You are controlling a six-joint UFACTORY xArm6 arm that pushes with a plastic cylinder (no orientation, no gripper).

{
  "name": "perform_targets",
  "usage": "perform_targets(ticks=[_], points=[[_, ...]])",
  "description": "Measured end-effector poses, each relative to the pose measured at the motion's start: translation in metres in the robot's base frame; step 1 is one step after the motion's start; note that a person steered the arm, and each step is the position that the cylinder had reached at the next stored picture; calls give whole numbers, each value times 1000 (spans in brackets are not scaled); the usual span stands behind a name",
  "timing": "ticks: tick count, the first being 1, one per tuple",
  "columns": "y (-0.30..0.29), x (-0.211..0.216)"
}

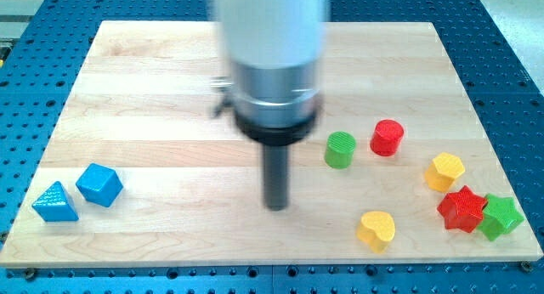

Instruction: Move the green circle to the top left of the heart

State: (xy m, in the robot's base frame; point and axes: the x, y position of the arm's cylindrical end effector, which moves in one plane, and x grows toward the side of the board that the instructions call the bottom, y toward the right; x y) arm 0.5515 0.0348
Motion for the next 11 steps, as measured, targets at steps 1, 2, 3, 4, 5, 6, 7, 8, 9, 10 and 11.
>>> perform_targets(ticks=[1,2,3,4,5,6,7,8,9,10,11], points=[[60,-37],[104,-60],[54,-135],[68,-104],[130,-80],[126,-54],[65,-54],[20,-65],[31,-22],[-41,-9],[-36,-97]])
